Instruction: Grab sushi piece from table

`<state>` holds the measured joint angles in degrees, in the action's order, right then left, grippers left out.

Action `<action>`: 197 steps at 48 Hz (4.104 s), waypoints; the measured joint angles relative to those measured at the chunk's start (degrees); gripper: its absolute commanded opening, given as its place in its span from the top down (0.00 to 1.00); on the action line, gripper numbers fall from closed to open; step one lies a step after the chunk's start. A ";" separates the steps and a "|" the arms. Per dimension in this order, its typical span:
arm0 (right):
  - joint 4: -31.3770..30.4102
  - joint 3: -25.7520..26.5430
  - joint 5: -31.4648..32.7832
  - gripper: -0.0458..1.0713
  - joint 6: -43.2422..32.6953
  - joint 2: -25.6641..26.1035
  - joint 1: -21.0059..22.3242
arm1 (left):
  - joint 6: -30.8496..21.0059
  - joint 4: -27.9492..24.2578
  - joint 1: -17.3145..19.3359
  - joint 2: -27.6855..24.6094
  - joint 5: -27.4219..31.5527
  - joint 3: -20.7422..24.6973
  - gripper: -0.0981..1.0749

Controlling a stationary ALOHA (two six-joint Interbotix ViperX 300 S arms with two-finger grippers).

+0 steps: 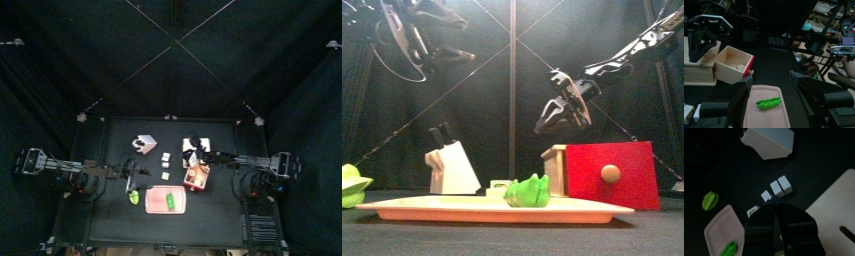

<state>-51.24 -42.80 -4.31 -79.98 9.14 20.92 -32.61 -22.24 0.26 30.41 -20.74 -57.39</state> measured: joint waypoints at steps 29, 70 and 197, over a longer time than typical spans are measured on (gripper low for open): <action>19.42 20.39 26.72 0.33 -0.09 -12.48 -4.75 | 0.00 3.08 0.00 12.66 -0.62 -10.72 0.11; 42.98 42.45 51.42 0.09 8.70 -29.36 -4.04 | 0.09 4.57 0.00 12.83 -0.44 -11.51 0.11; 44.21 50.01 55.55 0.31 13.54 -37.27 -0.53 | 0.09 4.57 0.53 12.83 -0.44 -12.22 0.11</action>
<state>-7.03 7.21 51.24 -66.45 -28.13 20.39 -32.52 -17.67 0.79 43.24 -21.18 -69.61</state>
